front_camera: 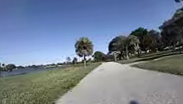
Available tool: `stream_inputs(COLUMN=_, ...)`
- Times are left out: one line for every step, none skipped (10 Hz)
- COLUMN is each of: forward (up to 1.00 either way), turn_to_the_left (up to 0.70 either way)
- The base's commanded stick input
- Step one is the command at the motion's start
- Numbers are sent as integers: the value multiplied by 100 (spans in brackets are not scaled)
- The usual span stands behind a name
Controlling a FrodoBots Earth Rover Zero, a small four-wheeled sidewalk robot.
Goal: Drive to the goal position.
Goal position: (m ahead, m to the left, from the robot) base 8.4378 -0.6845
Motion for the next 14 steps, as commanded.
stream_inputs(forward=85, turn_to_the_left=0)
stream_inputs(forward=85, turn_to_the_left=0)
stream_inputs(forward=85, turn_to_the_left=0)
stream_inputs(forward=85, turn_to_the_left=0)
stream_inputs(forward=85, turn_to_the_left=0)
stream_inputs(forward=85, turn_to_the_left=0)
stream_inputs(forward=85, turn_to_the_left=0)
stream_inputs(forward=85, turn_to_the_left=0)
stream_inputs(forward=85, turn_to_the_left=0)
stream_inputs(forward=85, turn_to_the_left=0)
stream_inputs(forward=85, turn_to_the_left=0)
stream_inputs(forward=85, turn_to_the_left=0)
stream_inputs(forward=85, turn_to_the_left=0)
stream_inputs(forward=85, turn_to_the_left=0)
